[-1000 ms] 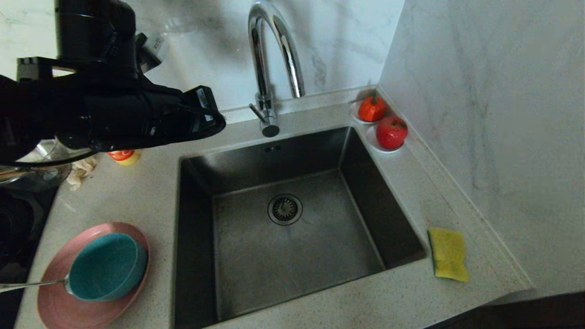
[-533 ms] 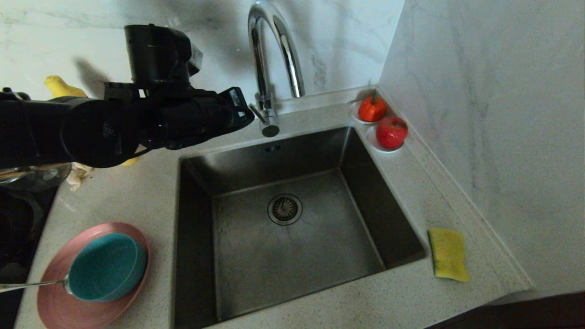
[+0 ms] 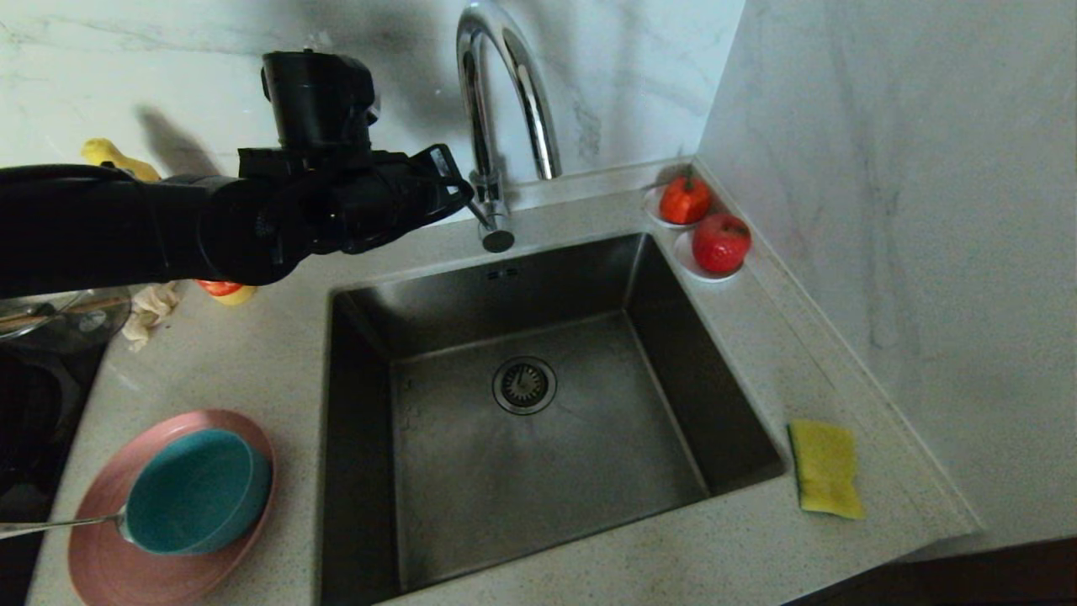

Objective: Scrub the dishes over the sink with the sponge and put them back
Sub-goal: Turn on the faucet

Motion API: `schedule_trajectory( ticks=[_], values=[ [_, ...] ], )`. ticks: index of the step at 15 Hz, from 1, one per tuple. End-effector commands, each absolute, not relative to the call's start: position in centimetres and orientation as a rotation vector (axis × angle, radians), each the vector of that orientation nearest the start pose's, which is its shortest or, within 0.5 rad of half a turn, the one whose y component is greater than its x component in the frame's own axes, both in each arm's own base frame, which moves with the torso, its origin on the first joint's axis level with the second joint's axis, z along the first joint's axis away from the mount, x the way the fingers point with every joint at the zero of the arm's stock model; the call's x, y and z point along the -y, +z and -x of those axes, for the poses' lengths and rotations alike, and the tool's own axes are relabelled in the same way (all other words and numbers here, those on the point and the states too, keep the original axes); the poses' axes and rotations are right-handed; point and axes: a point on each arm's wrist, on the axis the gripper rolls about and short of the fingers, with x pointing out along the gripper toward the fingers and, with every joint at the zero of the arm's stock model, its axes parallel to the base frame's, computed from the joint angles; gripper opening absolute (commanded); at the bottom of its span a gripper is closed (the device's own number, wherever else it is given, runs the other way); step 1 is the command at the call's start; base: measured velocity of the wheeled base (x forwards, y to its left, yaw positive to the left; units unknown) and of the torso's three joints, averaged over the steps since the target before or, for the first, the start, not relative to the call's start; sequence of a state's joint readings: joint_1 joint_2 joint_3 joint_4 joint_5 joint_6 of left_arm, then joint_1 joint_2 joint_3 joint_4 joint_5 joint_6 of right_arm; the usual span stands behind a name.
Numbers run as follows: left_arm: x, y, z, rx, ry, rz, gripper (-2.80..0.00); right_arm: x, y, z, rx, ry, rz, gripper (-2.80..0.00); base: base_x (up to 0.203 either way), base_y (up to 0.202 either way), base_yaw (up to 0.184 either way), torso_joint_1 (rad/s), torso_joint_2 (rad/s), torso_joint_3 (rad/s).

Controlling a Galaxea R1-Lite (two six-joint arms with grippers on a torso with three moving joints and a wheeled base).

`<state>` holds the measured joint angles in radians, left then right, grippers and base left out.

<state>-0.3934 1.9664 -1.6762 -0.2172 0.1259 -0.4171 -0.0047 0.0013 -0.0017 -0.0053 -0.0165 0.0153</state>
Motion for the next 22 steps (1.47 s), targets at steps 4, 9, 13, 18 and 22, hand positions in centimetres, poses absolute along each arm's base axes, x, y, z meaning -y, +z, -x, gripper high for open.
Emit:
schedule_trajectory(
  ticks=[4,9,13,18,22],
  values=[
    [16.1,28.3,-39.9,-0.113,-0.250,0.401,-2.80,0.0,7.7,2.3,0.006,-0.021,-0.015,-2.80,0.000,0.000,0.000,0.000,0.00,0.000],
    [16.3,28.2,-41.5,-0.083,-0.242,0.407,-2.80,0.0,7.7,2.3,0.006,-0.021,-0.015,-2.80,0.000,0.000,0.000,0.000,0.00,0.000],
    [16.5,28.1,-42.5,-0.066,-0.243,0.404,-2.80,0.0,7.7,2.3,0.006,-0.021,-0.015,-2.80,0.000,0.000,0.000,0.000,0.00,0.000],
    [16.6,27.8,-42.8,-0.068,-0.248,0.393,-2.80,0.0,7.7,2.3,0.006,-0.021,-0.015,-2.80,0.000,0.000,0.000,0.000,0.00,0.000],
    [16.3,27.3,-43.2,-0.076,-0.240,0.388,-2.80,0.0,7.7,2.3,0.006,-0.021,-0.015,-2.80,0.000,0.000,0.000,0.000,0.00,0.000]
  ],
)
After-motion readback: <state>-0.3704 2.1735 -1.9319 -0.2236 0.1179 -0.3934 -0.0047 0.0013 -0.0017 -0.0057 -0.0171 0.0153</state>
